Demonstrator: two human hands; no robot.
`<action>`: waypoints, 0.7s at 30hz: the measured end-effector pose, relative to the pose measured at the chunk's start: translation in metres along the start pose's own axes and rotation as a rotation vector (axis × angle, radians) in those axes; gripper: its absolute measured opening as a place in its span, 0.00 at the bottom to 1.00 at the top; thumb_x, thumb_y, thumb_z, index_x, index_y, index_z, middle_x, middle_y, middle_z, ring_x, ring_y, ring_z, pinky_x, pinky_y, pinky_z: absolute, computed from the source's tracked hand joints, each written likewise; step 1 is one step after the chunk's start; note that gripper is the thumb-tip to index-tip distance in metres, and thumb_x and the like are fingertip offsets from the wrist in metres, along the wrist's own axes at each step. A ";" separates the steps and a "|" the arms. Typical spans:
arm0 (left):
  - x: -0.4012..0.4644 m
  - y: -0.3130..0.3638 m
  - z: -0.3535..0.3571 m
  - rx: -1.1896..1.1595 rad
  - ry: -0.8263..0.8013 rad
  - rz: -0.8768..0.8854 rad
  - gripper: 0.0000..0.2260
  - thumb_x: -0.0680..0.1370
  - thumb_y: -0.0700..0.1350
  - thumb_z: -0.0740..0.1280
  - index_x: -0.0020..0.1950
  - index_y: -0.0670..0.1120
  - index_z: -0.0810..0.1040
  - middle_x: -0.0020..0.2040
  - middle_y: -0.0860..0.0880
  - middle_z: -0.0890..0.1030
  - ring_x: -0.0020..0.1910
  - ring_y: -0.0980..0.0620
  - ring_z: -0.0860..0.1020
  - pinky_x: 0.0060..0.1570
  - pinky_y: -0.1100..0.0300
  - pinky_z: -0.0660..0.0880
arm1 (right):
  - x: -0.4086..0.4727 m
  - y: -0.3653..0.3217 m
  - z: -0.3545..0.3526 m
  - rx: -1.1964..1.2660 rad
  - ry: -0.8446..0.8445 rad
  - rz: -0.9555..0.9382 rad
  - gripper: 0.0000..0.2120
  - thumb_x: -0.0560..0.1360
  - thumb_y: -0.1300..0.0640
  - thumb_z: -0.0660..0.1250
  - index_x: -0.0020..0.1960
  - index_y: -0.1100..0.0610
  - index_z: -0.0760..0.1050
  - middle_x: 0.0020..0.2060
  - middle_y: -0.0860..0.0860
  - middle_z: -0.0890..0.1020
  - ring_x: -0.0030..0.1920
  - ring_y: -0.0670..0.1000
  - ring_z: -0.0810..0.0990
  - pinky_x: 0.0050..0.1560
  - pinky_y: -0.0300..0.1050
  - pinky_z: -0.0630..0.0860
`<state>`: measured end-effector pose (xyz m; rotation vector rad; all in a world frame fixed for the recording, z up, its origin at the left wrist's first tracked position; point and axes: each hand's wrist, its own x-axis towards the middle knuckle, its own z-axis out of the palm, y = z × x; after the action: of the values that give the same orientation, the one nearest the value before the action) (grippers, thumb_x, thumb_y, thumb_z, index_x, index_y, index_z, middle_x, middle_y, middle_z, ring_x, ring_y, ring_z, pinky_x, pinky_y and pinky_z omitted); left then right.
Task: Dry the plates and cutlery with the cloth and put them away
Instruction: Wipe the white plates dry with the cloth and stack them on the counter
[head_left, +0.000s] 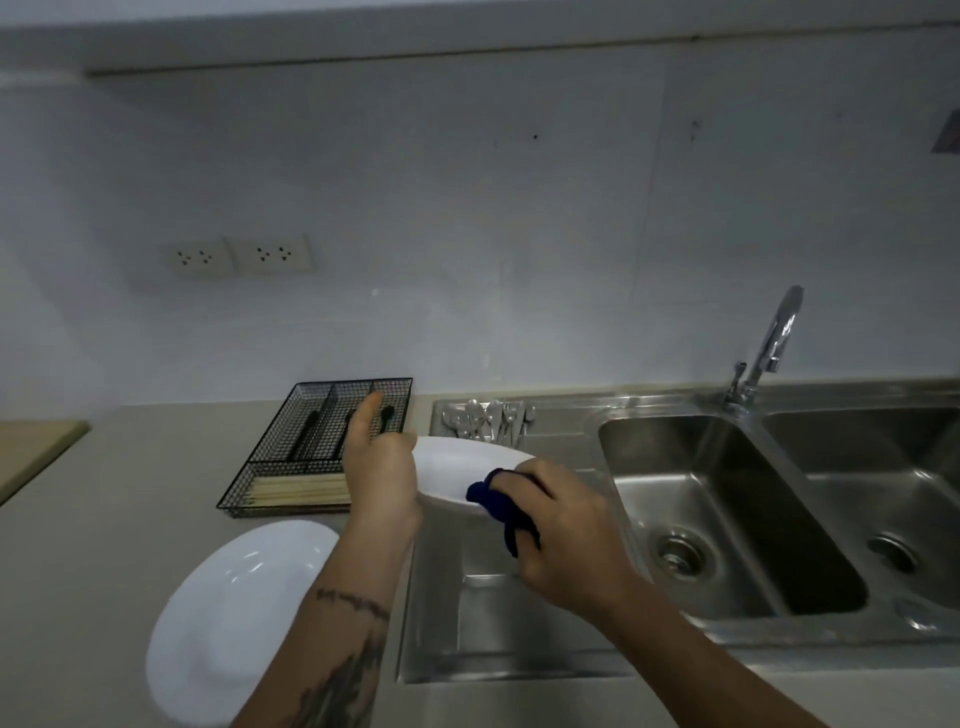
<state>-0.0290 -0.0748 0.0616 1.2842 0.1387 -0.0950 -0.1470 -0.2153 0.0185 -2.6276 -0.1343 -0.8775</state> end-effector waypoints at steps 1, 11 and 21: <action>0.001 -0.002 -0.005 0.017 0.034 -0.056 0.29 0.71 0.33 0.61 0.65 0.62 0.76 0.68 0.47 0.74 0.60 0.43 0.77 0.62 0.43 0.74 | -0.004 -0.004 0.005 0.004 -0.030 -0.010 0.24 0.65 0.60 0.67 0.61 0.50 0.73 0.52 0.48 0.78 0.48 0.53 0.77 0.39 0.49 0.78; 0.007 -0.006 -0.109 -0.006 0.244 0.016 0.28 0.78 0.30 0.58 0.72 0.54 0.72 0.64 0.53 0.76 0.49 0.57 0.78 0.44 0.61 0.76 | 0.002 -0.049 0.047 0.087 -0.532 -0.145 0.29 0.73 0.61 0.63 0.72 0.46 0.65 0.69 0.44 0.69 0.66 0.48 0.67 0.64 0.46 0.70; 0.029 -0.011 -0.250 0.067 0.305 0.015 0.24 0.77 0.30 0.60 0.69 0.48 0.76 0.62 0.52 0.78 0.56 0.51 0.77 0.49 0.59 0.74 | 0.017 -0.097 0.110 0.234 -0.469 0.129 0.30 0.69 0.68 0.62 0.62 0.40 0.74 0.55 0.38 0.75 0.54 0.40 0.73 0.55 0.25 0.66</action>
<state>-0.0143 0.1621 -0.0222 1.3603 0.3900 0.1106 -0.0909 -0.0850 -0.0222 -2.5348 -0.1725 -0.1779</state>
